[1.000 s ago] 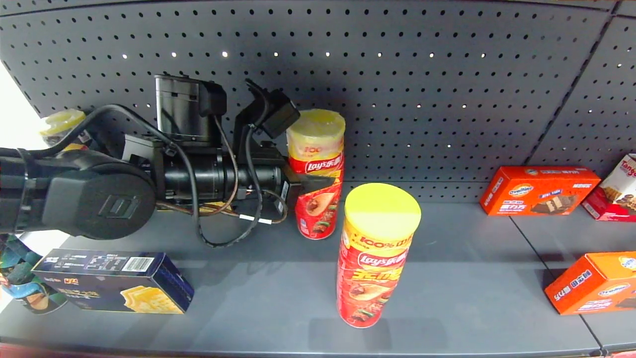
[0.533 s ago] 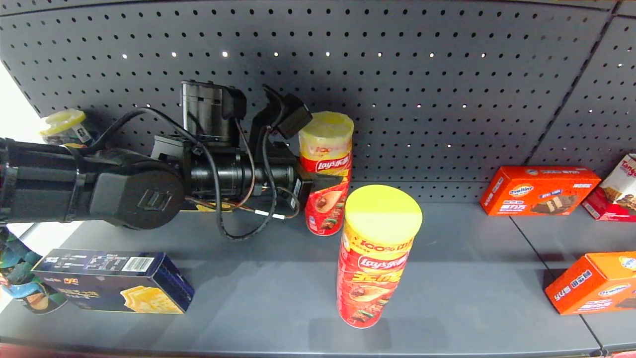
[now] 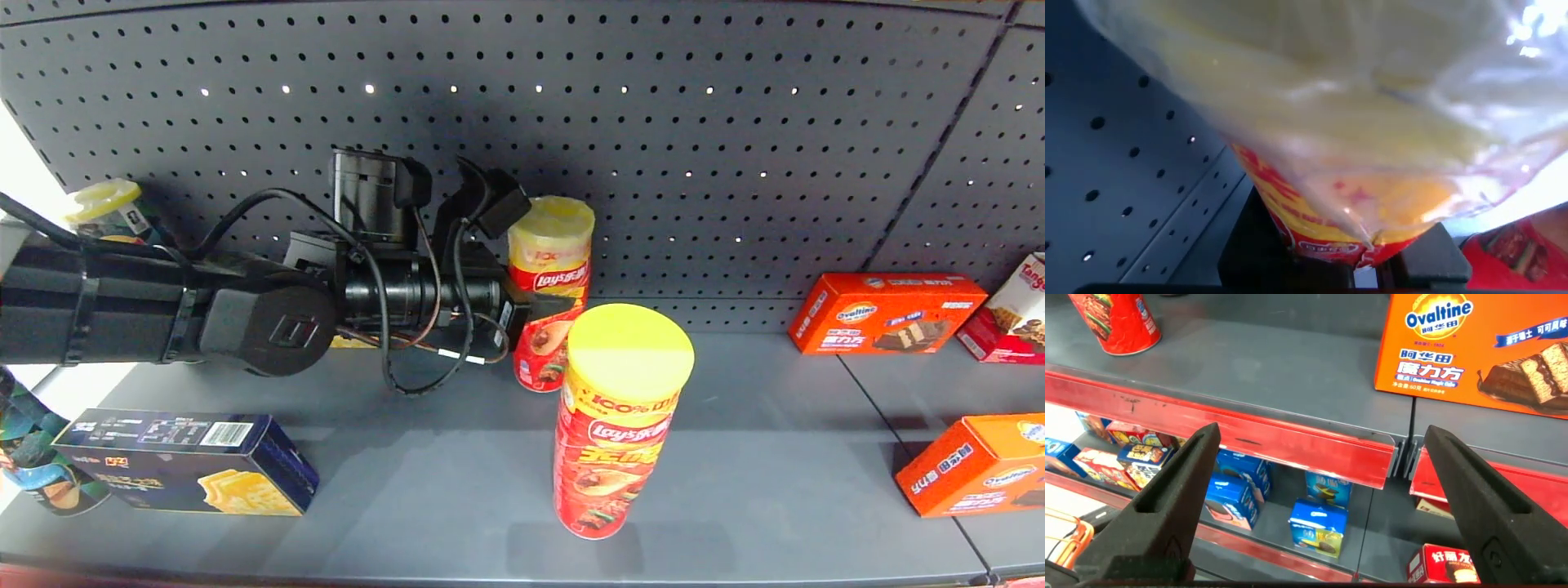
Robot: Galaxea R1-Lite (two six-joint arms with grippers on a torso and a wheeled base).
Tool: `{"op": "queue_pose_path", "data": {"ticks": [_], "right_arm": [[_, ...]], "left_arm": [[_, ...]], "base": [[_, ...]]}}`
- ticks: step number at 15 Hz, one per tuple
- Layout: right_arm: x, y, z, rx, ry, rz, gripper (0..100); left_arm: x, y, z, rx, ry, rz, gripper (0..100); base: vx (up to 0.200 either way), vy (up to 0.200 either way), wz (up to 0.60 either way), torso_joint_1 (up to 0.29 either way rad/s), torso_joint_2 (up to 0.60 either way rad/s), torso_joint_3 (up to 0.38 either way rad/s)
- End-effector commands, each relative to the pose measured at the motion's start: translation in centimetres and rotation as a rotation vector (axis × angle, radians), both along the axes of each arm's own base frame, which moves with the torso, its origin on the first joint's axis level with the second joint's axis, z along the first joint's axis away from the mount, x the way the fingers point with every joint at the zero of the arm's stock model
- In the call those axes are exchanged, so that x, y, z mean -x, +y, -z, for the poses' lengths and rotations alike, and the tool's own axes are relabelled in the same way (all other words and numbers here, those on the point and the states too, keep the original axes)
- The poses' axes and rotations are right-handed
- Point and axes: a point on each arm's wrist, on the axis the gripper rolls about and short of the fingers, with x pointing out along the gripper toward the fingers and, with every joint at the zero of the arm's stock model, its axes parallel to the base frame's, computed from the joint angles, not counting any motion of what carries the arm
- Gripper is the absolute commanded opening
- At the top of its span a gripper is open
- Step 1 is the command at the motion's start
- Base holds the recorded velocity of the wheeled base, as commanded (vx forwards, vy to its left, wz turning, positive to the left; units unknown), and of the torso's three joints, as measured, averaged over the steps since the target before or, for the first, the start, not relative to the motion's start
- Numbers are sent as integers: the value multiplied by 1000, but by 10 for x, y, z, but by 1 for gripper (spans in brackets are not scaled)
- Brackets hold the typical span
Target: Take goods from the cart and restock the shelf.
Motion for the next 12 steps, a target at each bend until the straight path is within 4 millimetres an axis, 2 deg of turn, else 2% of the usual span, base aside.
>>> {"op": "queue_pose_path", "data": {"ticks": [1,5,8,12], "right_arm": [[0,0,0,1,1,-1,100],[0,0,0,1,1,-1,100],[0,0,0,1,1,-1,100],[0,0,0,1,1,-1,100]], "left_arm": [[-2,-1,5,-9,8,1,100],[-1,-4,5,15,-24,3,100],[11,5,3,25,-40,-4,100],[49,29,10,4,-13,-31,100]], "base": [[0,0,0,0,0,0],[0,0,0,0,0,0],[0,0,0,0,0,0],[0,0,0,0,0,0]]}}
